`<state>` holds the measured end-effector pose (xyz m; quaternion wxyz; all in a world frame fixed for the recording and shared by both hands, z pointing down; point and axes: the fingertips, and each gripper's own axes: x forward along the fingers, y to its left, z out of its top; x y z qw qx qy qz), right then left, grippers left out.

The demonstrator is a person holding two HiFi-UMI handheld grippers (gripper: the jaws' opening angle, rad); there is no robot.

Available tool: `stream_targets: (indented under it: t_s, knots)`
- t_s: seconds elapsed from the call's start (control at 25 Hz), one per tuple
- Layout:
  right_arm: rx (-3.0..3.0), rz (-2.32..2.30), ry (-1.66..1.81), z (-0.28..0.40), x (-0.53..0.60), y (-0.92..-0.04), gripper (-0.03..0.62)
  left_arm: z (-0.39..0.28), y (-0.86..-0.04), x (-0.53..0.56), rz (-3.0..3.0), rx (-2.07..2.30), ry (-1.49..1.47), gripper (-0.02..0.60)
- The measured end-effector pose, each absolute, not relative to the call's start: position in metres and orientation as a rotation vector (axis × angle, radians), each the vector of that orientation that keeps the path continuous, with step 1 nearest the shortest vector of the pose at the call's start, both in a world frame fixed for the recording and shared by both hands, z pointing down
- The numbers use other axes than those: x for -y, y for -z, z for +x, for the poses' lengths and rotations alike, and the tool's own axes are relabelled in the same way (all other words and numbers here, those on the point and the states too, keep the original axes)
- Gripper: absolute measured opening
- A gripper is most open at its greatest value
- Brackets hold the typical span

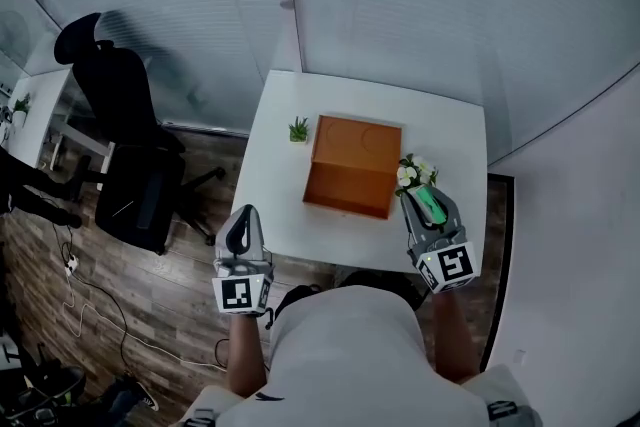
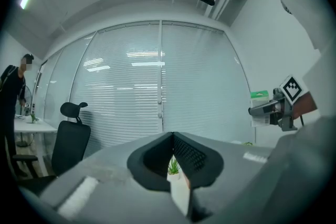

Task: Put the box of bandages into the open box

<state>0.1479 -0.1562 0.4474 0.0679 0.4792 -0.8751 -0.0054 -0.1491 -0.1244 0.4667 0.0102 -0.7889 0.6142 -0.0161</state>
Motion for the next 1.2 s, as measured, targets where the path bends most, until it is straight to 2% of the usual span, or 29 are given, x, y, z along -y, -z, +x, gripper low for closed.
stream_targets:
  t_s: [0.48, 0.72, 1.0, 1.2]
  knots:
    - [2.564, 1.384, 0.029, 0.146, 0.192, -0.475, 0.097, -0.155, -0.472, 0.146, -2.417, -1.964, 0.11, 0.006]
    - [2.321, 1.437, 0.059, 0.143, 0.217, -0.514, 0.095, -0.166, -0.474, 0.151, -2.421, -1.951, 0.117, 0.006]
    - [1.796, 1.297, 0.541, 0.135, 0.24, -0.562, 0.094, -0.178, -0.476, 0.144, -2.42, -1.949, 0.129, 0.006]
    - [1.635, 1.09, 0.648, 0.112, 0.244, -0.614, 0.094, -0.191, -0.479, 0.136, -2.408, -1.965, 0.139, 0.006]
